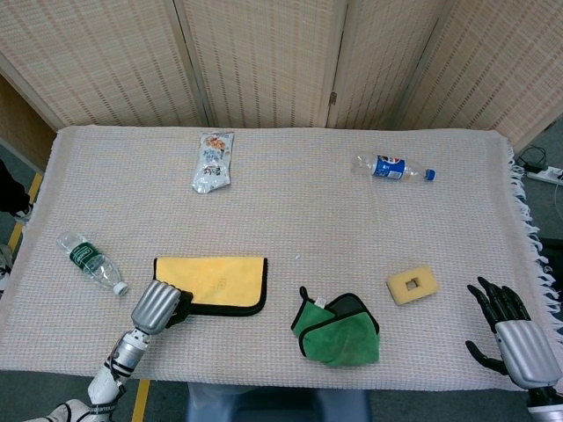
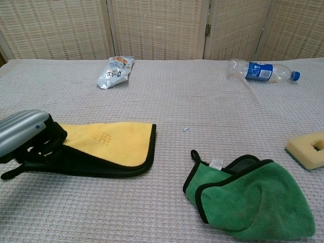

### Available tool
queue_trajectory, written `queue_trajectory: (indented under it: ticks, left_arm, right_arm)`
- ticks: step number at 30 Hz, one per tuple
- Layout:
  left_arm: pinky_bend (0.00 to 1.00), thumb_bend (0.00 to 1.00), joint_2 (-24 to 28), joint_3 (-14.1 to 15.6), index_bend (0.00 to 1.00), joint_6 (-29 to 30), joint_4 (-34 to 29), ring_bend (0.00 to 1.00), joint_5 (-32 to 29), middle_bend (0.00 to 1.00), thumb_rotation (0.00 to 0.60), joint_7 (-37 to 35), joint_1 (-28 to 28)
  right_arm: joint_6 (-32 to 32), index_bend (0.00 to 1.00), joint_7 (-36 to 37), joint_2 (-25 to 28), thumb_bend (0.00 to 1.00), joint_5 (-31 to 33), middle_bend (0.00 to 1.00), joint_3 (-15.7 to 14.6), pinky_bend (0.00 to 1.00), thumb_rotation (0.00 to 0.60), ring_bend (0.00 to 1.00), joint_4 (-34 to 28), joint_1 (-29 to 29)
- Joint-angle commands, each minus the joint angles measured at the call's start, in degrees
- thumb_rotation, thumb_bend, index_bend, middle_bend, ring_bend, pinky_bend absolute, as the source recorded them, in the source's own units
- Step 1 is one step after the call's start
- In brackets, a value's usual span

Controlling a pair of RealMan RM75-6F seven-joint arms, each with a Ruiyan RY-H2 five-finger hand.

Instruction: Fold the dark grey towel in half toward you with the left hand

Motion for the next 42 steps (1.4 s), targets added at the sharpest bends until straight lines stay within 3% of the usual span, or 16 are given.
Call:
queue_trajectory:
  ticks: [1, 8, 12, 16, 22, 26, 35, 42]
  left_arm:
    - [1.0, 0.67, -0.1, 0.4, 0.71, -0.1, 0.3, 1.0, 0.5, 1.0, 0.6, 0.2, 0.4]
    - [1.0, 0.67, -0.5, 0.8, 0.67, -0.1, 1.6, 1.0, 1.6, 1.0, 0.6, -0.4, 1.1]
    - [1.0, 0.66, -0.1, 0.5, 0.5, -0.5, 1.6, 1.0, 1.6, 1.0, 0.6, -0.4, 1.3]
    - [1.0, 0.54, 1.0, 0.4, 0.33, -0.9, 0.5, 1.0, 1.2, 1.0, 0.6, 0.7, 1.8]
    - [1.0, 0.37, 2.4, 0.1, 0.23, -2.1, -1.6, 1.0, 0.3, 1.0, 0.6, 2.0, 2.3]
    - [1.0, 0.29, 2.5, -0.6, 0.2, -3.5, -1.7, 1.0, -0.4, 1.0, 0.6, 1.9, 2.0]
    - [1.0, 0.25, 4.9, 0.0, 0.18, -4.6, -5.2, 1.0, 0.2, 1.0, 0.6, 4.2, 2.2]
    - [1.0, 0.28, 12.9, 0.4, 0.19, -5.1, -17.5, 1.0, -1.0, 1.0, 0.6, 3.9, 2.9]
  right_arm:
    - [0.2, 0.0, -0.2, -0.1, 0.35, 0.0, 0.0, 0.0, 0.0, 0.6, 0.0, 0.0, -0.1]
    - [0.0, 0.0, -0.4, -0.2, 0.35, 0.1, 0.0, 0.0, 0.0, 0.6, 0.0, -0.1, 0.0]
    - [0.1, 0.0, -0.4, -0.1, 0.35, 0.0, 0.0, 0.0, 0.0, 0.6, 0.0, -0.1, -0.1]
    - [0.1, 0.0, -0.4, -0.1, 0.35, 0.0, 0.0, 0.0, 0.0, 0.6, 0.0, 0.0, -0.1]
    - [-0.1, 0.0, -0.5, -0.2, 0.35, 0.1, 0.0, 0.0, 0.0, 0.6, 0.0, -0.1, 0.1]
    - [0.3, 0.0, -0.5, -0.2, 0.35, -0.1, 0.0, 0.0, 0.0, 0.6, 0.0, -0.1, -0.1]
    - [0.2, 0.0, -0.1, -0.1, 0.35, 0.1, 0.0, 0.1, 0.0, 0.6, 0.0, -0.1, 0.0]
    - [0.8, 0.0, 0.5, 0.1, 0.35, -0.2, 0.0, 0.0, 0.0, 0.6, 0.0, 0.0, -0.2]
